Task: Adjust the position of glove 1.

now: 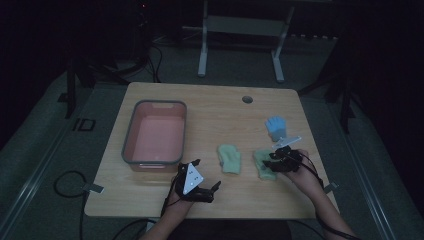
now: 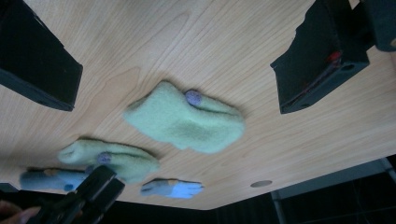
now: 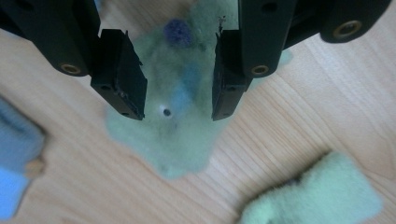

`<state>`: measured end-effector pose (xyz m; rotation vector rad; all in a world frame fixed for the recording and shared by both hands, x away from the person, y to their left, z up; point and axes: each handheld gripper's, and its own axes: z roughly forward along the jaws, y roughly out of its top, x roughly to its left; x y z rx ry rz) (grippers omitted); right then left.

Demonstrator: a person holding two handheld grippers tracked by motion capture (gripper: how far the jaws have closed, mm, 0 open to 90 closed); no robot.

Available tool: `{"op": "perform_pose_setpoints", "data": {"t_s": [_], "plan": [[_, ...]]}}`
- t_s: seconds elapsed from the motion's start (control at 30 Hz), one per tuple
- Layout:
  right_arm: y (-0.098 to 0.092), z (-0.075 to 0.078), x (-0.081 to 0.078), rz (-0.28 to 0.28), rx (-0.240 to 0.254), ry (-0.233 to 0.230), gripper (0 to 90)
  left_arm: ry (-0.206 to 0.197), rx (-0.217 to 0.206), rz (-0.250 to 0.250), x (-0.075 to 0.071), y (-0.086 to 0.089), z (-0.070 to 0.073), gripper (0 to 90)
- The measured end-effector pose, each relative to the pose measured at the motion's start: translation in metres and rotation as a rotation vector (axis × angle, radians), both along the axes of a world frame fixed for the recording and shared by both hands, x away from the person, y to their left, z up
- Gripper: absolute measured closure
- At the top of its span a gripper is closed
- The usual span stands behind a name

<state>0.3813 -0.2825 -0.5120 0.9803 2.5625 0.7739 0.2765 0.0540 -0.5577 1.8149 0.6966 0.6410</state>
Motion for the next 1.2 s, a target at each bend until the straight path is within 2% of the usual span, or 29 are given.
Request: {"op": "perform_pose_setpoints", "data": {"t_s": [0.2,0.27,0.4,0.5,0.63,0.77,0.8,0.9,1.07,1.2], "plan": [[-0.004,0.003,0.003,-0.018,0.026,-0.011,58.5,0.000,0.002,0.003,0.000,0.000,0.000,0.6],[-0.004,-0.002,0.003,-0.025,0.025,-0.018,59.5,0.002,0.000,0.004,0.000,0.000,0.000,0.6],[-0.003,-0.016,0.004,-0.037,0.006,0.001,58.9,0.003,-0.003,0.005,0.000,0.000,0.000,0.6],[-0.003,-0.019,0.003,-0.054,0.017,0.008,66.2,0.002,-0.003,0.009,0.000,0.000,0.000,0.6],[0.002,-0.021,-0.001,-0.046,-0.004,-0.012,80.0,0.002,-0.003,0.013,0.000,0.000,0.000,0.6],[0.004,-0.020,-0.004,-0.092,0.016,-0.023,84.0,0.004,-0.002,0.014,0.000,0.000,0.000,0.6],[0.004,-0.018,-0.005,-0.110,0.035,-0.015,84.4,0.005,-0.002,0.014,0.000,0.000,0.000,0.6],[0.005,-0.007,-0.006,-0.130,0.050,-0.031,84.6,0.005,-0.004,0.015,0.000,0.000,0.000,0.6],[0.014,0.024,-0.005,-0.133,0.069,-0.075,84.8,0.000,-0.006,0.019,0.000,0.000,0.000,0.6],[0.028,0.044,-0.005,-0.131,0.067,-0.099,84.8,-0.001,-0.005,0.020,0.000,0.000,0.000,0.6]]}}
